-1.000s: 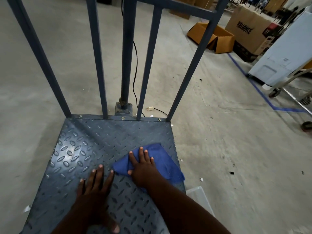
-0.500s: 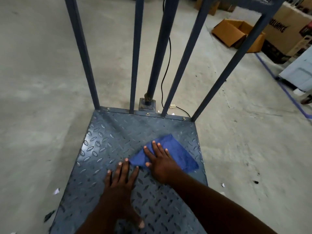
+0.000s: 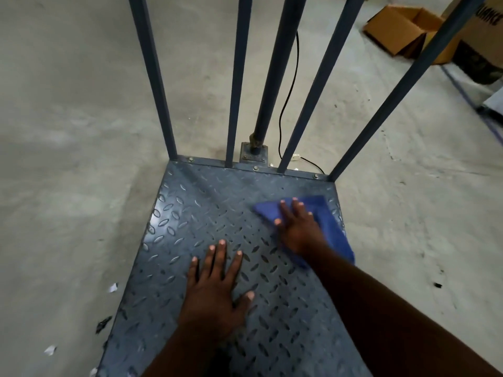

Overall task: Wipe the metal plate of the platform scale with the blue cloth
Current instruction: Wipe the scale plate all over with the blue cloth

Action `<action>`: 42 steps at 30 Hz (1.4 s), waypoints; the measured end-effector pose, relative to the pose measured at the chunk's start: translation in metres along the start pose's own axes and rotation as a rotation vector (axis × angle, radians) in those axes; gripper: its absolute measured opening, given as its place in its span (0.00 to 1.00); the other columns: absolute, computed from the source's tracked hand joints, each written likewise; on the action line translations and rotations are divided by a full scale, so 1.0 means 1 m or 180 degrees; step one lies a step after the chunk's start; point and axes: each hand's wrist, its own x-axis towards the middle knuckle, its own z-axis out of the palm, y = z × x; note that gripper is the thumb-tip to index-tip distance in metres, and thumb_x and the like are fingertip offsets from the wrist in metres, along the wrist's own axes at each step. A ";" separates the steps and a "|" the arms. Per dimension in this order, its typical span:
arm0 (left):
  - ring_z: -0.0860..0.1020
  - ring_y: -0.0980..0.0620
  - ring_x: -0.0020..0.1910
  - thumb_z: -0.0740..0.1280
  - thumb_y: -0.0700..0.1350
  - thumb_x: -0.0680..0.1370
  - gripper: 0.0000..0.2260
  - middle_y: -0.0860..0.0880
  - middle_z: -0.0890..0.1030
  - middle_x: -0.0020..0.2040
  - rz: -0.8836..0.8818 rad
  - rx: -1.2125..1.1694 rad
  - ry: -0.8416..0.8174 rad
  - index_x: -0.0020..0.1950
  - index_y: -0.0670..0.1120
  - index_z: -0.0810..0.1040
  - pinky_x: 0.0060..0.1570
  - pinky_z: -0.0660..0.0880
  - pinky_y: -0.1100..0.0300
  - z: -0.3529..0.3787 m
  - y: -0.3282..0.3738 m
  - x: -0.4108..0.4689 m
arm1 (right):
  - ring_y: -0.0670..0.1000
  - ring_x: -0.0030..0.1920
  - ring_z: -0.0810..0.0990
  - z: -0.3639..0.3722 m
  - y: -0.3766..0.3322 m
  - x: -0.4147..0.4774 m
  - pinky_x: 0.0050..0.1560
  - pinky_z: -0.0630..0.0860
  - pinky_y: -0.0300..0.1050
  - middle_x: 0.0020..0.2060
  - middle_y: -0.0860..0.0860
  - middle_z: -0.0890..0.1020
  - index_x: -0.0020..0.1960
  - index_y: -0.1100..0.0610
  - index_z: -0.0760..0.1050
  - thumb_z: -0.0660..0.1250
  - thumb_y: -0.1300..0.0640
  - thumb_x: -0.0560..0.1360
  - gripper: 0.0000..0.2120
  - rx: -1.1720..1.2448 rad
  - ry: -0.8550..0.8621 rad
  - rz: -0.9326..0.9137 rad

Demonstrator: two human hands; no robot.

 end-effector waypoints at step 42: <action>0.66 0.38 0.82 0.60 0.68 0.77 0.40 0.40 0.63 0.84 -0.0140 0.0345 0.0446 0.83 0.46 0.68 0.81 0.56 0.37 0.008 0.006 -0.001 | 0.61 0.75 0.69 -0.003 -0.017 -0.026 0.75 0.62 0.48 0.77 0.60 0.68 0.82 0.60 0.61 0.70 0.52 0.77 0.37 0.0951 0.0028 -0.1062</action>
